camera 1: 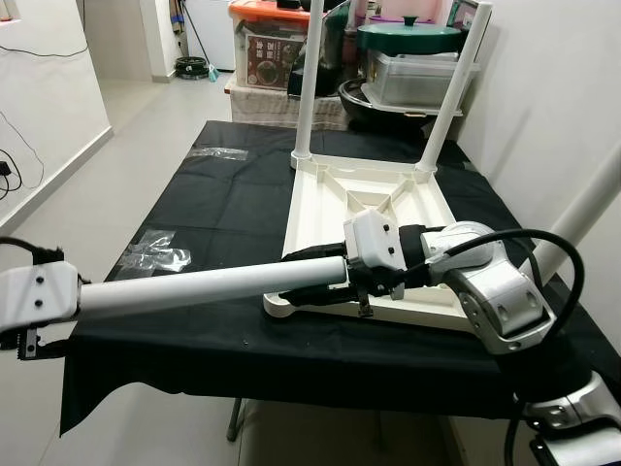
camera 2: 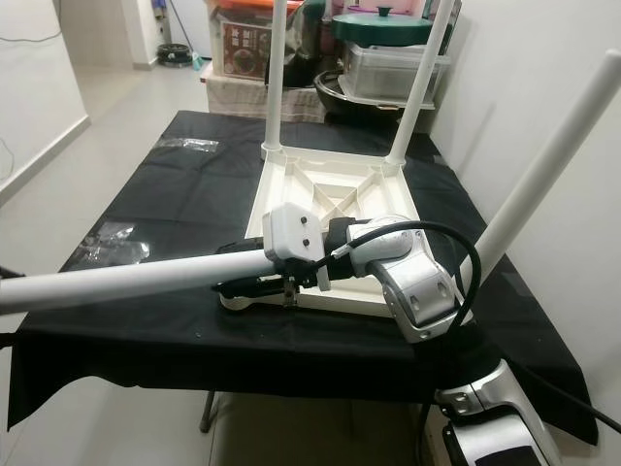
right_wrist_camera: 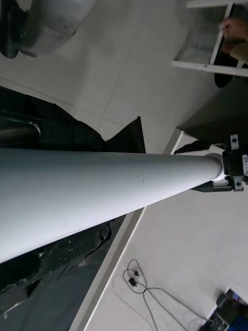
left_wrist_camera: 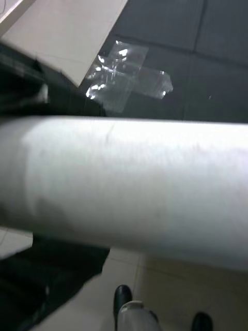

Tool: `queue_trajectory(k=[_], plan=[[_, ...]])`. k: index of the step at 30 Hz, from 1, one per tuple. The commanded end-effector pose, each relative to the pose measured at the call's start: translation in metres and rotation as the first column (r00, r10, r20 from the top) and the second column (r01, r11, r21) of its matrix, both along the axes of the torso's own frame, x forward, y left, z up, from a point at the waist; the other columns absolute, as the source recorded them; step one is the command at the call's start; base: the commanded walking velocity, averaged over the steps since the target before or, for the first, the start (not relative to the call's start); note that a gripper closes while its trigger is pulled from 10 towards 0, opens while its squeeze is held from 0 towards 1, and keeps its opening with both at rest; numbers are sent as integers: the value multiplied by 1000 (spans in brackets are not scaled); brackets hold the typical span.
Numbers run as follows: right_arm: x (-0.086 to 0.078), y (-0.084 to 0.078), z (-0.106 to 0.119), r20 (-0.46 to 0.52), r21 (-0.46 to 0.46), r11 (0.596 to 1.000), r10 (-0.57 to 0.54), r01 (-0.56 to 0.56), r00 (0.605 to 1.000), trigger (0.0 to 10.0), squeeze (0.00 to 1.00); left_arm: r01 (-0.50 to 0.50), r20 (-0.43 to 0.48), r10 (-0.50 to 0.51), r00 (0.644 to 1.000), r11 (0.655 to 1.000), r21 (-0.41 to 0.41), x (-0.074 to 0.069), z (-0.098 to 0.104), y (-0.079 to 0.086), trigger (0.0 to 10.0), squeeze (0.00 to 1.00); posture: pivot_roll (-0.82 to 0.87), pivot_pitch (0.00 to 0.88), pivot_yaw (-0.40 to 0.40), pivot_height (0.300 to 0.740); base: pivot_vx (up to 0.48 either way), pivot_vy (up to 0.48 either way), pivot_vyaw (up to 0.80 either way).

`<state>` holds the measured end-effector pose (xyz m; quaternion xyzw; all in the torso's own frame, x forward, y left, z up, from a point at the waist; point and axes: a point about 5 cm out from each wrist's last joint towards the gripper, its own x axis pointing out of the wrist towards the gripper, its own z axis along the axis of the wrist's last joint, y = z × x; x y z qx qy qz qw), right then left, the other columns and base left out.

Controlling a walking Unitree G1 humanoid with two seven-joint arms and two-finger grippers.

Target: Building children table

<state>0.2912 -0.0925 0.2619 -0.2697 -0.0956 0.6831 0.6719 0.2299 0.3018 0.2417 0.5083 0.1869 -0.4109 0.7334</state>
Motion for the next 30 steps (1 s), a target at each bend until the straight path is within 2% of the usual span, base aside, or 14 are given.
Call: queue_trajectory(k=[1, 13, 14, 16, 17, 18, 19, 20, 23, 24, 26, 27, 29, 30], plan=[[1, -3, 13, 36, 55, 998, -23, 21, 999, 0, 0, 2, -70, 2, 998, 999, 52, -4, -7, 5, 0, 0, 60, 0, -54, 740, 0, 0, 0], [8, 0, 20, 51, 122, 989, -92, 85, 994, 0, 0, -6, -74, 9, 997, 999, 49, -5, -10, 5, 0, 0, 64, 0, -50, 740, 0, 0, 0], [18, -1, 22, 59, 154, 973, -182, 172, 981, 10000, 0, -7, -65, 10, 998, 999, 40, -4, -11, 3, 0, 0, 63, 0, -49, 740, 0, 0, 0], [24, -1, 23, 63, 174, 957, -244, 230, 968, 10000, 0, -7, -58, 9, 998, 999, 34, -3, -12, 2, 0, 0, 63, 0, -49, 740, 0, 0, 0], [29, -5, 23, 32, 187, 946, -274, 264, 961, 10000, 1000, -19, -44, 20, 999, 999, 31, -3, -12, 2, 0, 0, 66, 0, -51, 740, 0, 0, 0], [29, -5, 23, 32, 187, 946, -274, 264, 961, 10000, 1000, -19, -44, 20, 999, 999, 31, -3, -12, 2, 0, 0, 66, 0, -51, 740, 0, 0, 0], [33, -10, 20, 34, 173, 939, -306, 296, 951, 10000, 1000, -29, -38, 30, 999, 999, 36, -3, -12, 4, 5412, 0, 69, 0, -53, 740, 0, 0, 0], [41, -18, 14, 75, 135, 926, -365, 354, 928, 10000, 1000, -39, -30, 41, 999, 998, 41, -4, -11, 6, 9529, 0, 70, 0, -55, 740, 0, 0, 0], [48, -25, 9, 118, 97, 910, -412, 402, 904, 10000, 1000, -46, -25, 48, 999, 998, 46, -5, -11, 8, 10000, 0, 71, 0, -57, 740, 0, 0, 0], [55, -36, 5, 141, 68, 890, -455, 450, 879, 10000, 24, -53, -18, 54, 998, 997, 49, -7, -10, 10, 10000, 0, 74, 0, -62, 740, 0, 0, 0], [59, -42, 3, 147, 54, 877, -480, 478, 865, 10000, 24, -57, -14, 58, 998, 997, 49, -8, -10, 11, 10000, 0, 74, 0, -62, 740, 0, 0, 0], [69, -55, 2, 60, 79, 826, -562, 558, 825, 10000, 0, -69, -1, 69, 998, 997, 38, -10, -9, 12, 10000, 0, 77, 0, -67, 740, 0, 0, 0], [72, -57, 2, 37, 87, 811, -582, 578, 812, 10000, 0, -72, 1, 72, 997, 997, 35, -10, -9, 12, 10000, 0, 77, 0, -67, 740, 0, 0, 0], [74, -62, -3, -76, 109, 792, -596, 601, 799, 10000, 0, -80, 36, 80, 996, 997, 7, -10, -9, 10, 10000, 0, 79, 0, -70, 740, 0, 0, 0]])
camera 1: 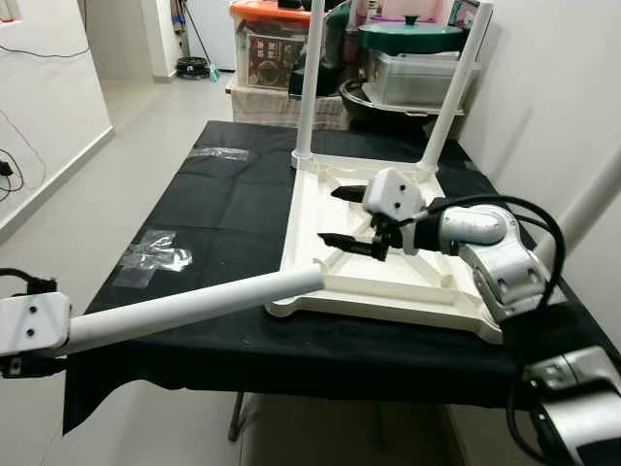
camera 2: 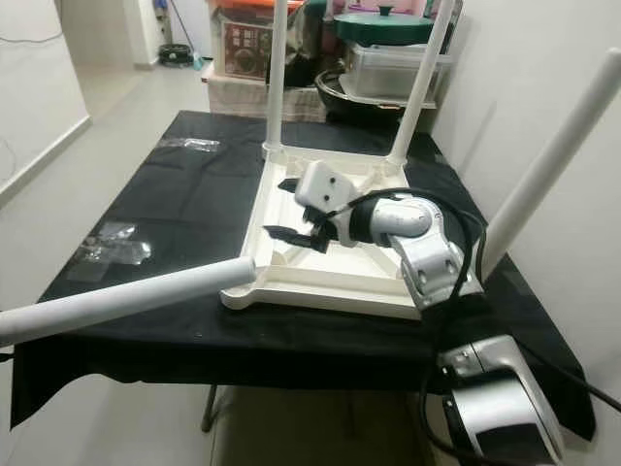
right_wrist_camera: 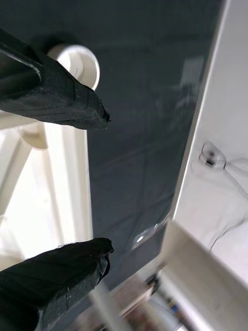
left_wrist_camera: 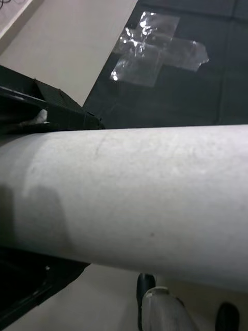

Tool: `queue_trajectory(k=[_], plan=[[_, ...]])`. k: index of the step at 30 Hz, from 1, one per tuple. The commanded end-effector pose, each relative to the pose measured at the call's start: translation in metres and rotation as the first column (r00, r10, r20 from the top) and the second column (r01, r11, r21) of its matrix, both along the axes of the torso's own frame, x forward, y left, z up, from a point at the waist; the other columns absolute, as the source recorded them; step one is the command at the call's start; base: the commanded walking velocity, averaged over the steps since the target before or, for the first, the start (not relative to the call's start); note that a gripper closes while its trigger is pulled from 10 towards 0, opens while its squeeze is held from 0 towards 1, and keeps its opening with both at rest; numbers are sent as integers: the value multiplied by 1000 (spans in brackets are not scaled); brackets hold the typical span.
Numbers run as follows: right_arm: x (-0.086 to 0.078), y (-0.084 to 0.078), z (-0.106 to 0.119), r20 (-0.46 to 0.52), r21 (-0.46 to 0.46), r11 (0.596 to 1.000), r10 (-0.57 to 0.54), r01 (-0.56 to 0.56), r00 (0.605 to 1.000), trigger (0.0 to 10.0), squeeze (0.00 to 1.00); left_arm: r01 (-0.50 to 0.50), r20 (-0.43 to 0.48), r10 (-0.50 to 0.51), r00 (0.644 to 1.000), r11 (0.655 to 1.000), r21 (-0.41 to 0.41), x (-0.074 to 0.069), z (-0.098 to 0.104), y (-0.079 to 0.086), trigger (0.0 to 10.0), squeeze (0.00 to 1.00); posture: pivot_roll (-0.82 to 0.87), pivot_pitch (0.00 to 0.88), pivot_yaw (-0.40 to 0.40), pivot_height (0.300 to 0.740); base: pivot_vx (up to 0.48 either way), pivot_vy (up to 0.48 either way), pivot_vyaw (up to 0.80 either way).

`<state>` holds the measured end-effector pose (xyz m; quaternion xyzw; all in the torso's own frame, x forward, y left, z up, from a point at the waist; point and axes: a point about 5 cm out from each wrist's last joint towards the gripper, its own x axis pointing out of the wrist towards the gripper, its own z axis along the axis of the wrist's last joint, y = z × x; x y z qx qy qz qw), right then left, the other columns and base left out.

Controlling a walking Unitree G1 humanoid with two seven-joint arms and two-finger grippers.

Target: Building children table

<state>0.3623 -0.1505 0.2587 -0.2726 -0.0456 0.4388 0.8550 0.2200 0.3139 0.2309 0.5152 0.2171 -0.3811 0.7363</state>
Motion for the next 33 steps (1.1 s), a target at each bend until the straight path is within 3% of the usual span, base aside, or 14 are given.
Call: queue_trajectory(k=[1, 4, 5, 8, 11, 12, 14, 15, 18, 20, 23, 25, 29, 33], plan=[[4, -6, -4, -105, 130, 991, -25, 39, 994, 10000, 0, -8, 70, 12, 997, 999, -50, -1, 1, -3, 10000, 0, 79, 0, -70, 740, 0, 0, 0], [2, -8, -15, -196, 221, 974, -5, 49, 981, 10000, 0, -25, 128, 37, 991, 995, -95, 1, 3, -5, 10000, 0, 82, 0, -69, 740, 0, 0, 0], [0, -9, -28, -300, 326, 942, 26, 77, 954, 10000, 0, -46, 197, 77, 977, 986, -158, 2, 5, -7, 10000, 0, 81, 0, -70, 740, 0, 0, 0], [-8, -7, -56, -440, 482, 866, 110, 131, 891, 10000, 0, -83, 306, 171, 937, 956, -282, 5, 9, -9, 10000, 0, 82, 0, -76, 740, 0, 0, 0], [-16, -1, -72, -474, 531, 837, 163, 133, 866, 10000, 0, -104, 352, 235, 906, 930, -353, 6, 9, -10, 10000, 0, 88, 0, -80, 740, 0, 0, 0], [-26, 10, -85, -494, 582, 803, 219, 132, 841, 10000, 0, -111, 380, 285, 880, 901, -420, 7, 9, -12, 10000, 0, 90, 0, -79, 740, 0, 0, 0], [-26, 10, -85, -494, 582, 803, 219, 132, 841, 10000, 0, -111, 380, 285, 880, 901, -420, 7, 9, -12, 10000, 0, 90, 0, -79, 740, 0, 0, 0], [-45, 46, -92, -472, 680, 730, 358, 74, 805, 10000, 0, -101, 384, 340, 858, 847, -523, 12, 1, -25, 10000, 0, 85, 0, -80, 740, 0, 0, 0], [-51, 57, -90, -455, 707, 706, 400, 49, 796, 10000, 0, -93, 379, 342, 860, 834, -544, 14, -2, -31, 10000, 0, 85, 0, -80, 740, 0, 0, 0], [-54, 75, -80, -417, 774, 632, 475, 28, 775, 10000, 0, -73, 373, 347, 860, 808, -585, 22, -7, -42, 10000, 0, 86, 0, -79, 740, 0, 0, 0], [-53, 80, -75, -402, 802, 596, 496, 35, 770, 10000, 0, -68, 372, 357, 857, 793, -606, 27, -7, -45, 10000, 0, 85, 0, -79, 740, 0, 0, 0], [-54, 93, -65, -364, 842, 539, 522, 33, 771, 10000, 0, -53, 368, 375, 851, 758, -650, 38, -9, -54, 10000, 0, 84, 0, -78, 740, 0, 0, 0], [-53, 101, -59, -354, 849, 526, 511, 40, 784, 10000, 0, -36, 356, 375, 856, 730, -683, 44, -11, -65, 10000, 0, 76, 0, -74, 740, 0, 0, 0], [-51, 112, -52, -347, 837, 544, 445, 58, 826, 10000, 0, 22, 322, 340, 883, 657, -754, 57, -21, -107, 10000, 0, 73, 0, -79, 740, 0, 0, 0]])
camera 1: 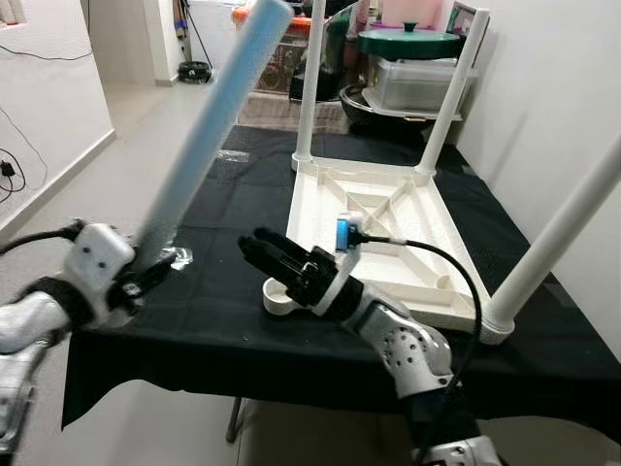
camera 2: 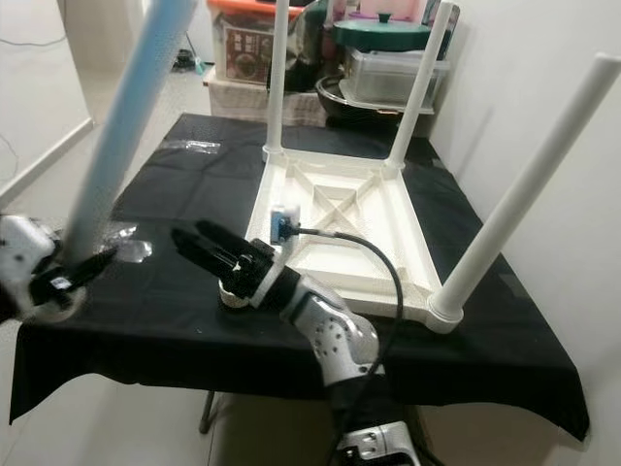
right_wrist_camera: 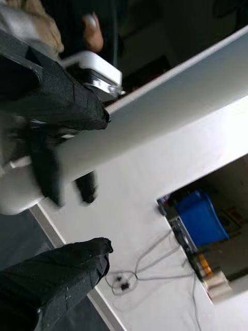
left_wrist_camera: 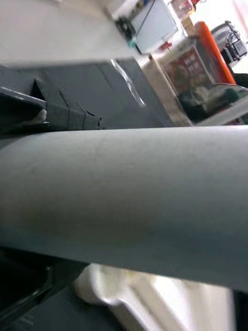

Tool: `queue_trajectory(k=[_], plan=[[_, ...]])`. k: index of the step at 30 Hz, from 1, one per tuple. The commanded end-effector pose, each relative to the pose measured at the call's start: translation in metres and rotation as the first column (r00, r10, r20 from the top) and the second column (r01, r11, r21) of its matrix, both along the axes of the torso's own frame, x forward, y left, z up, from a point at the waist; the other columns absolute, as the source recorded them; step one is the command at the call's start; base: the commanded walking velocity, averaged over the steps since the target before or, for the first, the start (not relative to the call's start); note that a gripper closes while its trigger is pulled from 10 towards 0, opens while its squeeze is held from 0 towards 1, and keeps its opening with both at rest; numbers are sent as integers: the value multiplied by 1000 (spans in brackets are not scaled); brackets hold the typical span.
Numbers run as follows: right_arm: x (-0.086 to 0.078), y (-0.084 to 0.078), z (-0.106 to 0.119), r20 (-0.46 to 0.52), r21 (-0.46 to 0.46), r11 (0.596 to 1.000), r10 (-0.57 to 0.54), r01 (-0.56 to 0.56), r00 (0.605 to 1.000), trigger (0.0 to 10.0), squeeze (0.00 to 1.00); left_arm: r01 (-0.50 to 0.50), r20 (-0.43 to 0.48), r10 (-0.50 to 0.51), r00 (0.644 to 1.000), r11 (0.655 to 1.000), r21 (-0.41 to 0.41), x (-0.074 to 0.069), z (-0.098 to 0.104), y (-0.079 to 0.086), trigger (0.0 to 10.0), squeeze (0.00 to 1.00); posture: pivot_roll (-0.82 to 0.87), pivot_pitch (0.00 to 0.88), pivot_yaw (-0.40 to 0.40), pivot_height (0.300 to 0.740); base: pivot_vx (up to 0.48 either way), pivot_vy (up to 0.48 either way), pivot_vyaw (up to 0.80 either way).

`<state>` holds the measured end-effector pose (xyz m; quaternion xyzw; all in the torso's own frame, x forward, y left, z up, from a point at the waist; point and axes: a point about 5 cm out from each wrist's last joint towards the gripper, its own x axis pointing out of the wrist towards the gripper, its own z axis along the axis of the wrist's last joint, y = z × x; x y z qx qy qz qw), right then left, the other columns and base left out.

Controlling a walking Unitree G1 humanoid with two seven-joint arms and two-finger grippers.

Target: Building children table

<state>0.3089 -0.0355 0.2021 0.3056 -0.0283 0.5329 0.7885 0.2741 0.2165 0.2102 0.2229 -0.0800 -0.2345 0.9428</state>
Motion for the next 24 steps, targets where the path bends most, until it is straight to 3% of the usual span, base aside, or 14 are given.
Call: queue_trajectory(k=[1, 8, 16, 24], plan=[[1, -3, 3, 23, -28, 997, -70, 71, 997, 10000, 0, 19, 5, -19, 1000, 1000, -18, 5, 0, -15, 10000, 0, 73, 0, -79, 740, 0, 0, 0], [1, -3, 5, 17, -41, 991, -127, 127, 992, 10000, 0, 26, 14, -26, 1000, 998, -58, 11, 1, -27, 10000, 0, 66, 0, -76, 740, 0, 0, 0], [3, 9, 13, 88, -70, 975, -204, 211, 975, 10000, 0, 89, 10, -88, 996, 991, -99, 20, 1, -54, 10000, 0, 65, 0, -67, 740, 0, 0, 0], [0, 11, 19, 124, -64, 974, -206, 215, 971, 10000, 0, 97, -10, -98, 995, 990, -102, 21, -3, -59, 10000, 0, 66, 0, -66, 740, 0, 0, 0]])
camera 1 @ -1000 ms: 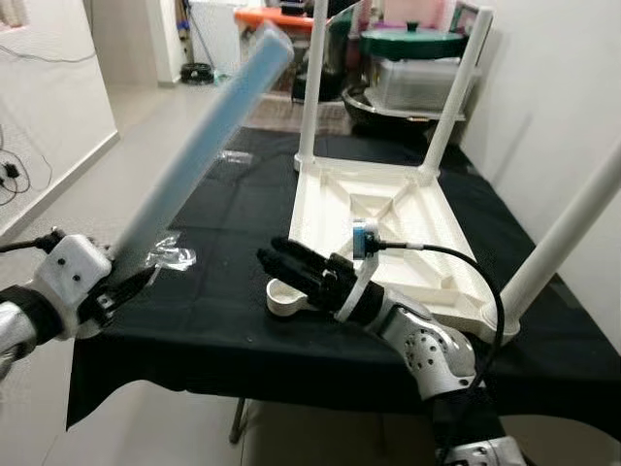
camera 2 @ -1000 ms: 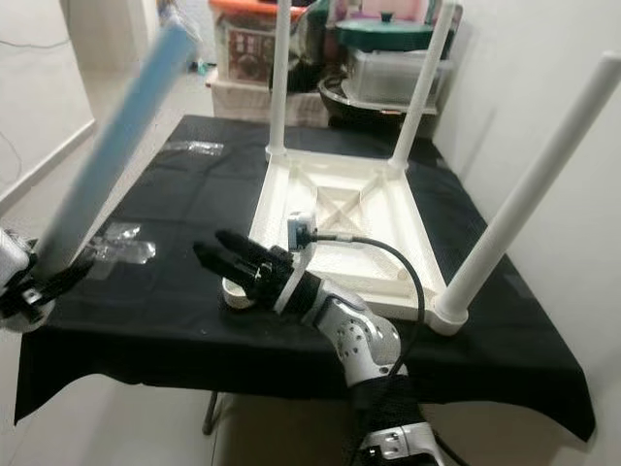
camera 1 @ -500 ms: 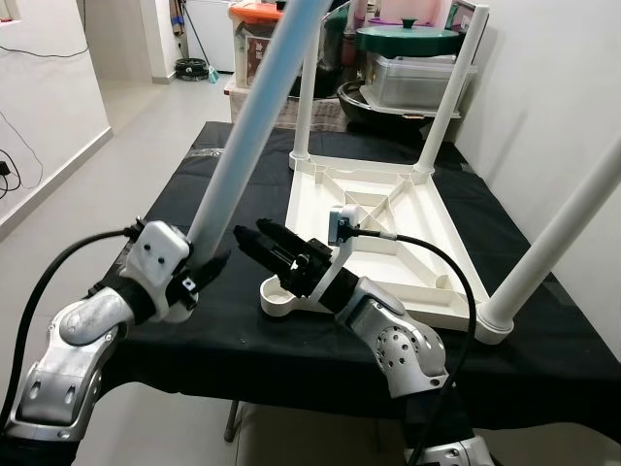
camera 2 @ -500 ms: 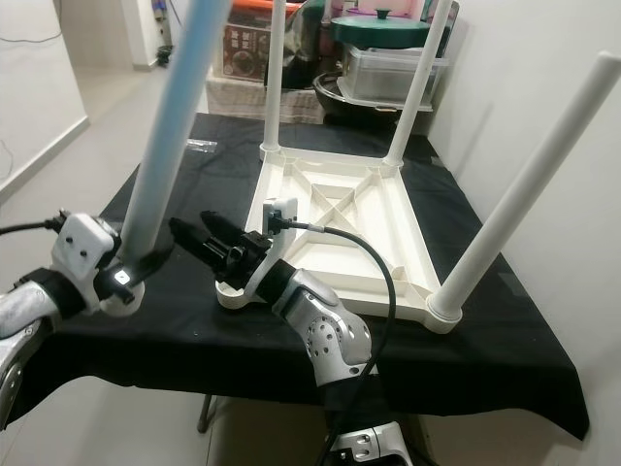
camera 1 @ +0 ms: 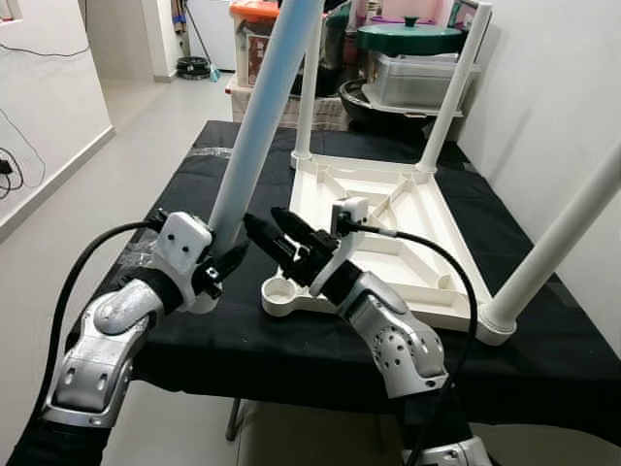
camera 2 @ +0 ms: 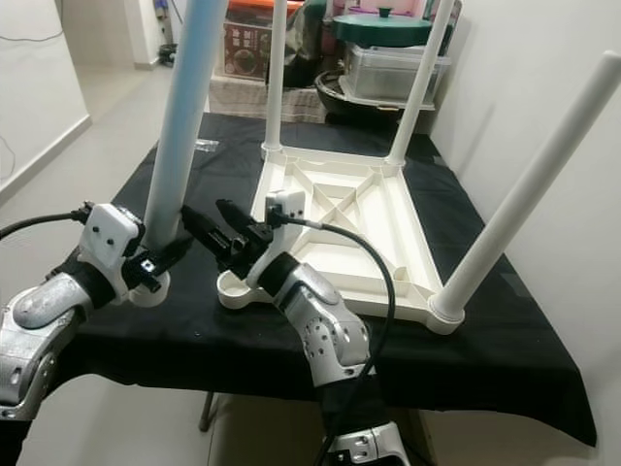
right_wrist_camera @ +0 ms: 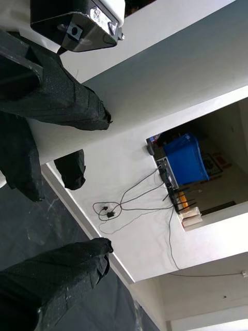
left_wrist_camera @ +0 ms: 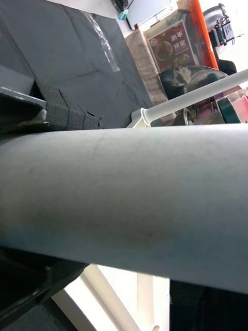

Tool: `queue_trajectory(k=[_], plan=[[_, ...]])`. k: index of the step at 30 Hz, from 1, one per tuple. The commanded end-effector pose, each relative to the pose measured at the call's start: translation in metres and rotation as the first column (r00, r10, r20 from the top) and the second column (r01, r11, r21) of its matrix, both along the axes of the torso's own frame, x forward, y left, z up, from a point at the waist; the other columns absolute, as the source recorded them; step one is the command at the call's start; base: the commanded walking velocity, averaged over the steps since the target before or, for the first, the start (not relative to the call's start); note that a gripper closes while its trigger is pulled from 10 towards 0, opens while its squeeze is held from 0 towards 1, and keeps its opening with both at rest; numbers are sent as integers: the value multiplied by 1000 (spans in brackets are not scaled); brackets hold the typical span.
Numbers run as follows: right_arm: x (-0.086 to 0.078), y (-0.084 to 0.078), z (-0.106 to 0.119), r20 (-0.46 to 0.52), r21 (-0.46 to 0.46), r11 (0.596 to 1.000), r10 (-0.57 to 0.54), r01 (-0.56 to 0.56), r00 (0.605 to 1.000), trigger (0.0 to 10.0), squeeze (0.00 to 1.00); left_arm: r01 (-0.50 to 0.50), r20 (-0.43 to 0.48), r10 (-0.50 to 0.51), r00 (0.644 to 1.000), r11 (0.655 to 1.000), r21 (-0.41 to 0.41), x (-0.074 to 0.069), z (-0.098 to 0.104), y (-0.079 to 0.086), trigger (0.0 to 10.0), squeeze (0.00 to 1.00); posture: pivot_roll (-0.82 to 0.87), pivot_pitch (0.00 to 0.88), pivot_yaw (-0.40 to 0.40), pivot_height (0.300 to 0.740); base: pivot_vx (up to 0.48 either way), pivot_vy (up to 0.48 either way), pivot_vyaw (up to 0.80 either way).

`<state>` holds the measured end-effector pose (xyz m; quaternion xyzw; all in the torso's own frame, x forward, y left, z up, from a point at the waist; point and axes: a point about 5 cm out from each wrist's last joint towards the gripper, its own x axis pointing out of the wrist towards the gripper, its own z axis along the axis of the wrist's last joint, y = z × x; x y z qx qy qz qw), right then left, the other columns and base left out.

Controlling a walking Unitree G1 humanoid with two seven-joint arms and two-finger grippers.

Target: Building children table

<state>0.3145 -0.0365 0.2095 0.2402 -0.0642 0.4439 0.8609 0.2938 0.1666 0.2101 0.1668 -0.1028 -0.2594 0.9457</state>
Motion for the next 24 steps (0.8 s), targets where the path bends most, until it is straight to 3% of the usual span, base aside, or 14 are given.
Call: queue_trajectory(k=[1, 15, 23, 24], plan=[[-7, 14, 12, 64, 12, 999, 40, -41, 997, 10000, 0, 44, -23, -43, 999, 999, 11, 1, -4, -12, 10000, 0, 67, 0, -65, 740, 0, 0, 0], [-17, 39, 18, 132, -18, 996, 91, -90, 987, 10000, 0, 178, -70, -177, 982, 984, 7, 2, -9, -45, 10000, 0, 72, 0, -63, 740, 0, 0, 0], [-16, 43, 18, 157, -46, 997, 75, -69, 985, 10000, 0, 203, -75, -203, 976, 979, 3, 2, -8, -51, 10000, 0, 71, 0, -59, 740, 0, 0, 0], [-10, 39, 14, 157, -74, 997, 32, -20, 987, 10000, 0, 206, -74, -205, 976, 979, 3, 2, -7, -51, 10000, 0, 71, 0, -58, 740, 0, 0, 0]])
